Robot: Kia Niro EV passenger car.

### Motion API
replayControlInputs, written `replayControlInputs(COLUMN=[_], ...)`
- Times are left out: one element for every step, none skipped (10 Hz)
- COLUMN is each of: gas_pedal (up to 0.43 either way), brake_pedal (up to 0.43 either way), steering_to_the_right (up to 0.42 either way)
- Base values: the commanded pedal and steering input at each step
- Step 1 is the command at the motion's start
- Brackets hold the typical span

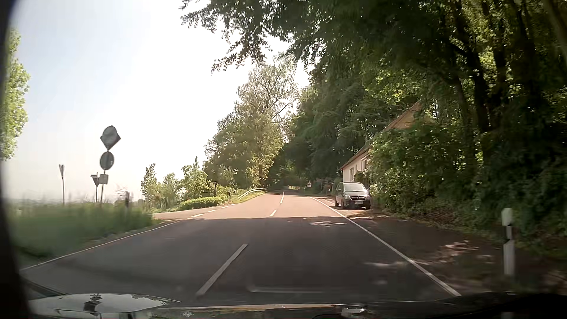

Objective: Follow the waypoints while adhering to traffic rules and regulations

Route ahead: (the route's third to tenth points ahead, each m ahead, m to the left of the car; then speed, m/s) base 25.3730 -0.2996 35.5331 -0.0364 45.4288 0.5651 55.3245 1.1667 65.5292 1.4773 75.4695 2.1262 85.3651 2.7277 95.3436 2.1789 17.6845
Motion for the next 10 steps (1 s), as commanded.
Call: replayControlInputs(gas_pedal=[0.287,0.287,0.287,0.287,0.287,0.287,0.287,0.287,0.287,0.287], brake_pedal=[0.000,0.000,0.000,0.000,0.000,0.000,0.000,0.000,0.000,0.000], steering_to_the_right=[-0.006,-0.006,-0.006,-0.006,-0.006,-0.005,-0.005,-0.005,-0.005,-0.005])
